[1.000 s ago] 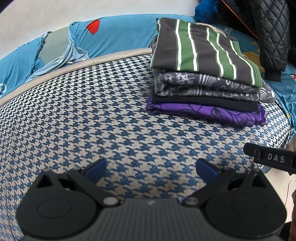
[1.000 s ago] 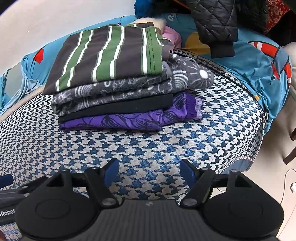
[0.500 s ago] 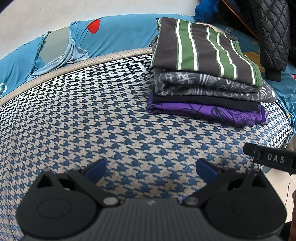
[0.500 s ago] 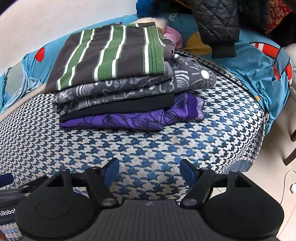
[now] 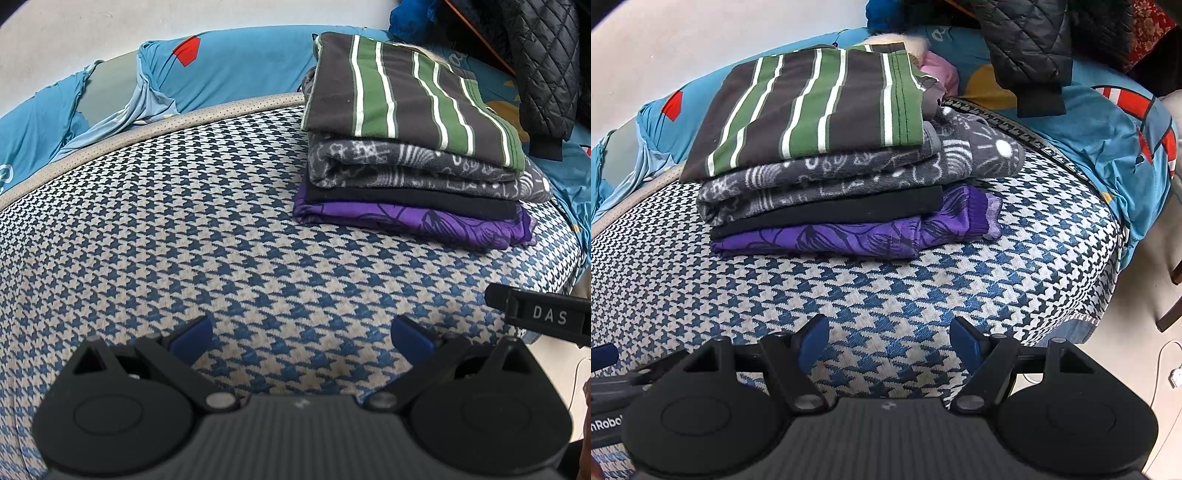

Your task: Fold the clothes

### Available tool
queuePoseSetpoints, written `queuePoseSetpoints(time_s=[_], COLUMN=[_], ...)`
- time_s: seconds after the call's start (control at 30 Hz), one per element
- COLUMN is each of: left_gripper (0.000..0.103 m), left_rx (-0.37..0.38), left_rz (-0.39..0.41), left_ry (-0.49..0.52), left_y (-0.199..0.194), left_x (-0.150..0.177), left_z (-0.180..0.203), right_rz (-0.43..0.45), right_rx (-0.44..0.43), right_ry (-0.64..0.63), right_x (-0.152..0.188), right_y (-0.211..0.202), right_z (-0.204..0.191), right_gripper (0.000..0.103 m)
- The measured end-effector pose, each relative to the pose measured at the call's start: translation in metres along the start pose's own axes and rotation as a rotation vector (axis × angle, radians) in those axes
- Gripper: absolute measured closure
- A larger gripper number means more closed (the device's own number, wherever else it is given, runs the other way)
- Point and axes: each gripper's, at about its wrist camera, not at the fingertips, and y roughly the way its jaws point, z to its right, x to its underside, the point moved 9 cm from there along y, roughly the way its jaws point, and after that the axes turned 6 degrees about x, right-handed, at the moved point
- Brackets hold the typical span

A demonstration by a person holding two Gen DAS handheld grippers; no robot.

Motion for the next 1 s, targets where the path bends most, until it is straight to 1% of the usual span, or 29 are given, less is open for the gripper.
queuePoseSetpoints(time_s=[1.0], left_gripper=[0.000], left_rx=[0.002], left_rz=[-0.001], left_ry=[0.010], left_y=[0.0005], left_x=[0.0004], left_z=[-0.0001], right_rz=[-0.005], right_rx=[0.001], right_ry=[-0.009], right_x=[-0.0004], right_y=[0.0014], right_z=[-0.0023], right_gripper=[0.031])
